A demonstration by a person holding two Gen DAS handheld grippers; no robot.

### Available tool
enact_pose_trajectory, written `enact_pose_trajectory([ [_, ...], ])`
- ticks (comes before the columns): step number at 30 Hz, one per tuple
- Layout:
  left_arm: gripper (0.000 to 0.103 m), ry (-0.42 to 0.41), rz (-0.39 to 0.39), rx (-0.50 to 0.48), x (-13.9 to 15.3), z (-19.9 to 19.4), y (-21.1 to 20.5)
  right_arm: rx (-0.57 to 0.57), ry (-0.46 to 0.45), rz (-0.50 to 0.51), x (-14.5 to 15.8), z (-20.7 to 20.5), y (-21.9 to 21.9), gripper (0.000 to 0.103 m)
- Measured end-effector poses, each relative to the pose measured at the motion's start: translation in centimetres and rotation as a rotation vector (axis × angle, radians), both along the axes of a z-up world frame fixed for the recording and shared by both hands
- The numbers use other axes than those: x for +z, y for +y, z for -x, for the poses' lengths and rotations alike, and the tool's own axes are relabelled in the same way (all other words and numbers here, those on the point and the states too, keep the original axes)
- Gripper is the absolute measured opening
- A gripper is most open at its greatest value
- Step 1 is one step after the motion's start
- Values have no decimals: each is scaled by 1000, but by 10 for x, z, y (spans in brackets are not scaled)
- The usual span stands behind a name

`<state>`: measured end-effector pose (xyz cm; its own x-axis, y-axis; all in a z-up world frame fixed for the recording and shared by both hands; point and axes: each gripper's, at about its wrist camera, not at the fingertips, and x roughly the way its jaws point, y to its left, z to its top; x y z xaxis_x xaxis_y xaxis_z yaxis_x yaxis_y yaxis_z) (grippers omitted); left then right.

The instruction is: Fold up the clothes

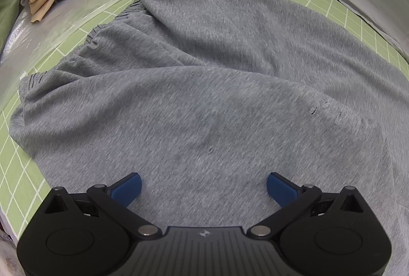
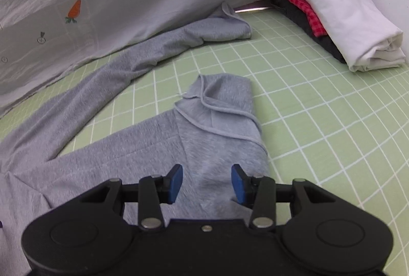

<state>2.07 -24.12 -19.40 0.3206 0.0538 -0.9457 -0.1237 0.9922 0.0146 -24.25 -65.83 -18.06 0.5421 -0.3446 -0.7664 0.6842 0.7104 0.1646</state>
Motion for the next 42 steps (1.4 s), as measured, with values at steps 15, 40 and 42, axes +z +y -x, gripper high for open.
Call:
enact_pose_trajectory([
  [15,103,-12,-1,1,-3,3,-1,-192,-41,-94,-21,19,-47,24],
  [40,103,-21,-2,3,-3,4,-1,-534,90,306,33,89,-92,4],
  [42,103,-22,-2,4,-3,5,-2,-631,31,179,25,110,-101,16],
])
